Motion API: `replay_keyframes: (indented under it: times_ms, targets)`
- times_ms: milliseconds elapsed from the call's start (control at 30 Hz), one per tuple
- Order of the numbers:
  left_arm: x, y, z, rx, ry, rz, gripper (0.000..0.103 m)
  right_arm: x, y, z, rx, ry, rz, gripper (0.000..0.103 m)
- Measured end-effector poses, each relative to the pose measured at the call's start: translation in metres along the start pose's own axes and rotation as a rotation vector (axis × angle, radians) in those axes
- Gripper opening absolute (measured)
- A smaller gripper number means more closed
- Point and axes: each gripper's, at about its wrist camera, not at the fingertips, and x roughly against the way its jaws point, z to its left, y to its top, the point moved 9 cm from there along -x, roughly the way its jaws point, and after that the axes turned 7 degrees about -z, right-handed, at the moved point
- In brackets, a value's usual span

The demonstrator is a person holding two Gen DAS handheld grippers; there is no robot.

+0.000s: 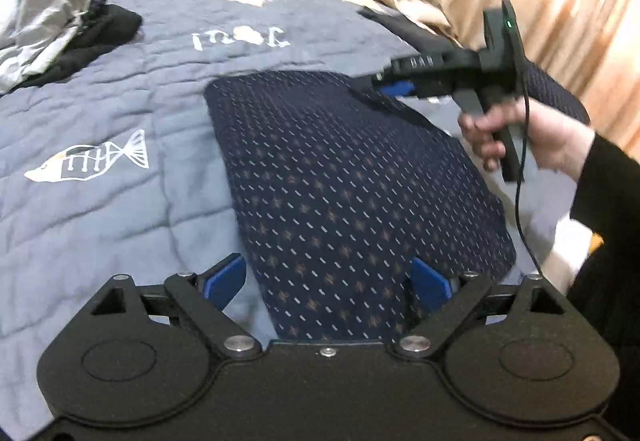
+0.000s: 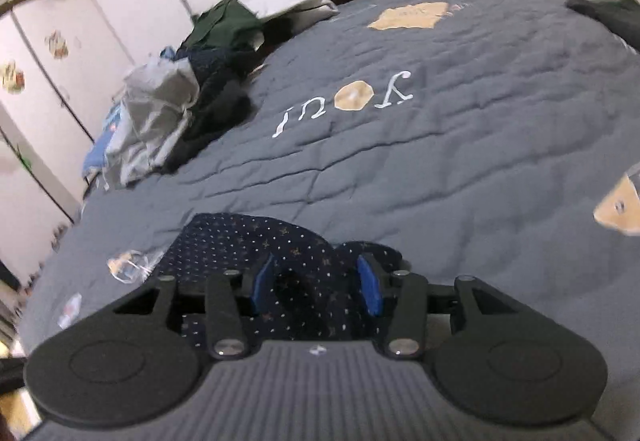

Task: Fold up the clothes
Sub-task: 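Open the right tool and lay the folded navy top flat, then grasp the navy top's edge with the right tool and fold it toward the left tool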

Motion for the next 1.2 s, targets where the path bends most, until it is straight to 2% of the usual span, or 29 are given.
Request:
replay_keyframes:
  times_ms: [100, 167, 200, 233, 300, 433, 500, 700, 800, 933, 1000, 1067, 1200]
  targets:
    - [-0.002, 0.002, -0.001, 0.014, 0.013, -0.004, 0.089, -0.009, -0.004, -0.002, -0.01, -0.013, 0.01, 0.046]
    - [-0.002, 0.003, -0.001, 0.02, 0.019, -0.007, 0.089, -0.013, -0.009, -0.004, -0.058, -0.005, 0.021, 0.035]
    - [-0.002, 0.004, -0.002, 0.02, 0.019, -0.008, 0.089, -0.015, -0.011, -0.004, -0.069, 0.0, 0.031, 0.02]
    - [-0.001, 0.005, -0.002, 0.02, 0.018, -0.009, 0.089, -0.016, -0.012, -0.003, -0.08, 0.004, 0.038, 0.014]
    - [0.0, 0.008, -0.003, 0.02, 0.018, -0.012, 0.089, -0.013, -0.009, -0.002, -0.099, 0.004, 0.025, 0.012]
    - [-0.004, 0.013, 0.003, 0.036, 0.023, -0.03, 0.089, 0.007, 0.014, 0.0, -0.037, -0.014, -0.112, 0.007]
    - [-0.002, 0.014, 0.005, 0.046, 0.024, -0.039, 0.089, 0.014, 0.022, 0.001, 0.017, -0.034, -0.178, 0.007]
    - [-0.002, 0.015, 0.007, 0.05, 0.031, -0.036, 0.089, -0.017, -0.012, -0.011, 0.029, -0.072, -0.064, 0.01]
    - [-0.002, 0.018, 0.009, 0.055, 0.035, -0.045, 0.089, -0.011, -0.007, -0.005, 0.044, -0.077, -0.072, 0.012]
    - [0.002, 0.023, 0.015, 0.085, 0.053, -0.079, 0.089, 0.009, 0.014, -0.013, -0.023, -0.107, -0.136, 0.031]
    - [0.004, 0.026, 0.017, 0.103, 0.061, -0.098, 0.091, 0.022, 0.021, -0.018, -0.051, -0.128, -0.159, 0.032]
    - [0.005, 0.03, 0.015, 0.115, 0.05, -0.114, 0.092, 0.032, 0.024, -0.013, -0.074, -0.082, -0.148, 0.032]
    - [0.009, 0.036, 0.006, 0.105, 0.034, -0.155, 0.096, 0.041, 0.014, 0.031, -0.05, 0.141, -0.053, 0.035]
